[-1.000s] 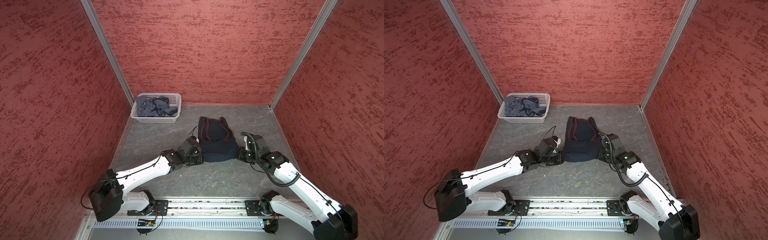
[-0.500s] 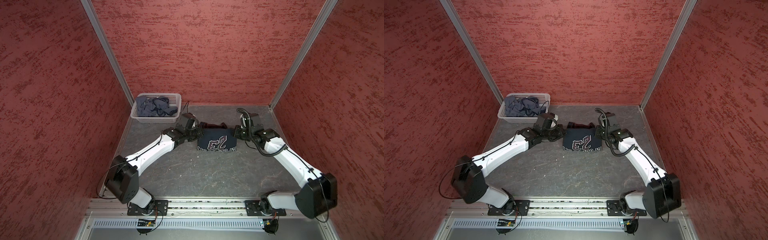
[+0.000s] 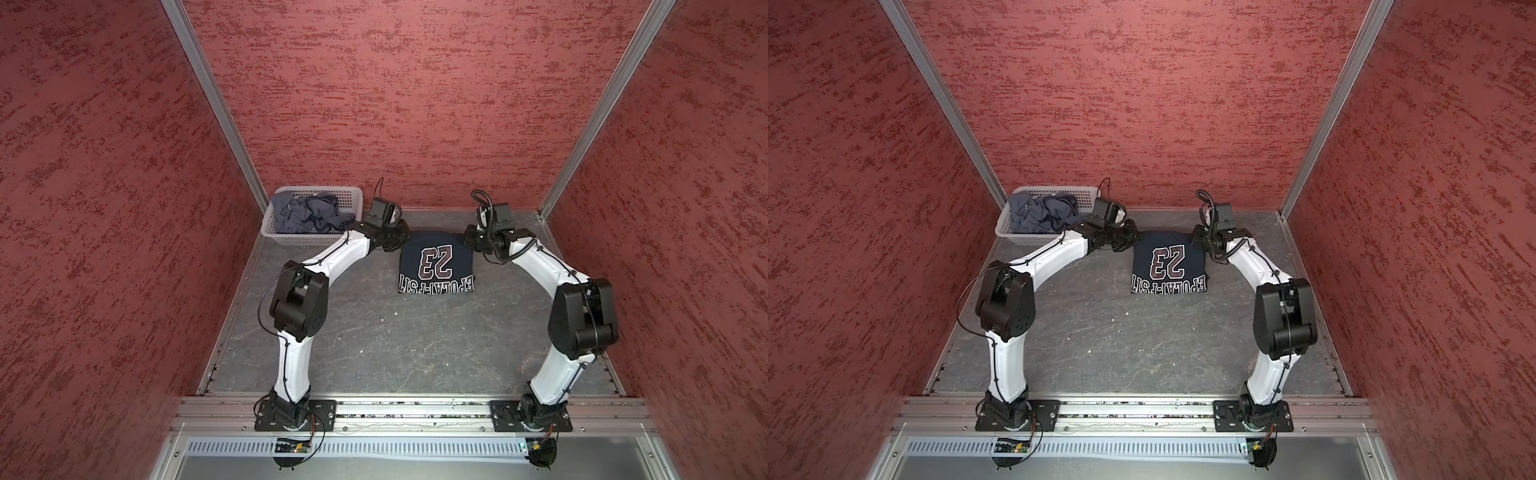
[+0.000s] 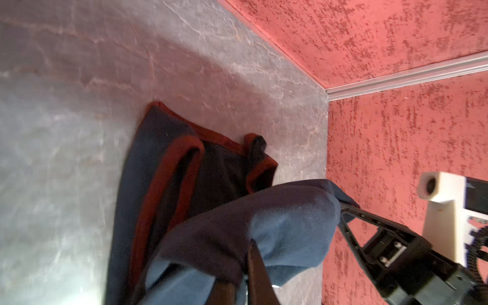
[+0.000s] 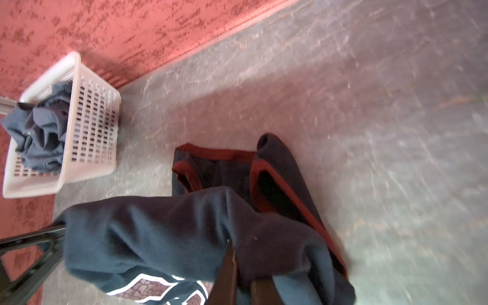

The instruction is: Fold and stack the tank tops

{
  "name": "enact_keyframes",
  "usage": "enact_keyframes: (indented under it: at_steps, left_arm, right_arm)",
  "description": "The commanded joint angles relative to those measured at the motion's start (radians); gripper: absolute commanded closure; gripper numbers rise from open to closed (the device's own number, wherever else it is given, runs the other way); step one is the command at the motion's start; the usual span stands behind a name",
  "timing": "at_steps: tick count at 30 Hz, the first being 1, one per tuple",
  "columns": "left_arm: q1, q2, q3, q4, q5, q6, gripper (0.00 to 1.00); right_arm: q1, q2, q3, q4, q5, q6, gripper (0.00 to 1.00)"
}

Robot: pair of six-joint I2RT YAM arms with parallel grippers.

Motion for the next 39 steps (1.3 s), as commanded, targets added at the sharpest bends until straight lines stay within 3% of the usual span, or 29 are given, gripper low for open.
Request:
enact_keyframes:
  at_steps: [1,3,5,9,13,16,19,26,31,39]
  left_arm:
    - [0.014,0.109,0.110,-0.014,0.038,0.036,0.81]
    - [0.023,0.189,0.199,-0.030,0.048,0.044,0.68]
    - [0.030,0.254,0.287,-0.042,0.062,0.056,0.62]
    - [0.039,0.311,0.447,-0.144,0.018,0.128,0.46]
    - [0.019,0.205,0.358,-0.195,-0.103,0.215,0.33]
    - [-0.001,0.121,0.216,-0.150,-0.140,0.247,0.31]
    - [-0.010,0.121,0.147,-0.098,-0.095,0.236,0.32]
    - [-0.016,0.260,0.236,-0.096,-0.077,0.225,0.34]
    - [-0.015,0.349,0.305,-0.099,-0.075,0.226,0.33]
    - [-0.019,0.391,0.400,-0.147,-0.049,0.237,0.28]
  right_arm:
    - [-0.025,0.074,0.070,0.071,-0.008,-0.026,0.82]
    - [-0.037,0.134,0.118,0.073,0.012,-0.028,0.72]
    - [-0.042,0.197,0.177,0.071,0.035,-0.044,0.62]
    - [-0.043,0.265,0.288,-0.002,0.118,-0.067,0.58]
    - [-0.024,0.191,0.224,0.004,0.131,-0.089,0.53]
    - [0.006,0.134,0.148,0.029,0.156,-0.112,0.50]
    - [0.020,0.139,0.122,0.047,0.131,-0.104,0.50]
    - [0.033,0.257,0.187,0.021,0.130,-0.105,0.47]
    - [0.032,0.331,0.248,-0.025,0.202,-0.115,0.41]
    - [-0.030,0.434,0.362,-0.115,0.262,-0.122,0.39]
